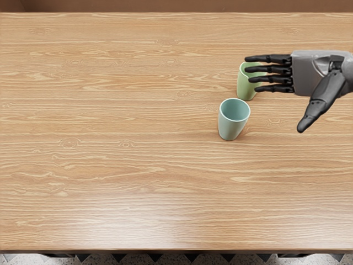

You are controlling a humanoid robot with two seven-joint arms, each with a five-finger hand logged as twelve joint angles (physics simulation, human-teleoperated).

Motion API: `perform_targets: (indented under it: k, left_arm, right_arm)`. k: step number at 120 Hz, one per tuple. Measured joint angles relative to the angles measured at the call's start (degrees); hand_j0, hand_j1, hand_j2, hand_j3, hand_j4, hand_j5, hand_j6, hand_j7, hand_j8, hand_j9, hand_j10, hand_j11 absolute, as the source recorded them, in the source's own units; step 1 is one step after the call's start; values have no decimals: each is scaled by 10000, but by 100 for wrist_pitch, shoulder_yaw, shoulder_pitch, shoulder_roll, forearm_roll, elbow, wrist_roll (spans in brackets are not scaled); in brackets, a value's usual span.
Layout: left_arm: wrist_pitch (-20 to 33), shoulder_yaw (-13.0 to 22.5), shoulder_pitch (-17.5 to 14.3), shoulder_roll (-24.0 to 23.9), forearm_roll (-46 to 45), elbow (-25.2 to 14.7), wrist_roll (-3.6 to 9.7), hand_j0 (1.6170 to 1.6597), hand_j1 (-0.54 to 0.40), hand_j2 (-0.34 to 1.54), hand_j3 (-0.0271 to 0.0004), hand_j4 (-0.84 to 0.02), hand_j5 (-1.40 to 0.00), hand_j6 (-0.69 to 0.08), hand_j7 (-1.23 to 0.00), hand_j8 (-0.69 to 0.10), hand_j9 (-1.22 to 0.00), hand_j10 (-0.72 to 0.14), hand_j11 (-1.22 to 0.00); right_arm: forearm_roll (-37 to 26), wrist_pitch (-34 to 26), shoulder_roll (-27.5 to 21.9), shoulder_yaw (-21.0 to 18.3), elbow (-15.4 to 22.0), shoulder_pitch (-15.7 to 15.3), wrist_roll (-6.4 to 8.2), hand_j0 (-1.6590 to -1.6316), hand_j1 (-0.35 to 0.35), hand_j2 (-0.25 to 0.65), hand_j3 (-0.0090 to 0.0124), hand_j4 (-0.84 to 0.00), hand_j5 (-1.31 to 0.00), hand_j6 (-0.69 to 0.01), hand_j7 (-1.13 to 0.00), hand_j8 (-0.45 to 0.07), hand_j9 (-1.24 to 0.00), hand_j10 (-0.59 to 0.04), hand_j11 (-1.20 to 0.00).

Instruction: Pick up cup and place in cup with right hand

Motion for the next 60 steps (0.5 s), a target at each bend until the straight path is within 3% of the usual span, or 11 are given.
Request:
perform_targets:
  k: [22,42,60]
  left_arm:
    - [0,0,0,0,0,0,0,16581,3490,1,-1,-2,-1,-3,-1,-3,-1,-2,-1]
    - [0,0,0,0,0,3,0,16581,3490,1,-1,-3,-1,-3,-1,-3,-1,-2,-1]
    - [0,0,0,0,0,3,0,16581,3490,1,-1,-3,-1,-3,-1,-3,-1,-2,-1]
  right_arm:
    - [-167,0,43,-10,-85,21,6,-16580,-3491,2,0,0,1,2,0,-1,1,-3,2]
    - [-2092,0,89,275,-149,339,75,-16580,-3491,4,0,-11,-1,-14,0,-14,0,-13,1]
    - [-3772,-428,528,273,-6,607,54,-16581,-3491,5,0,-29,-4,-38,0,-33,-2,-25,-1]
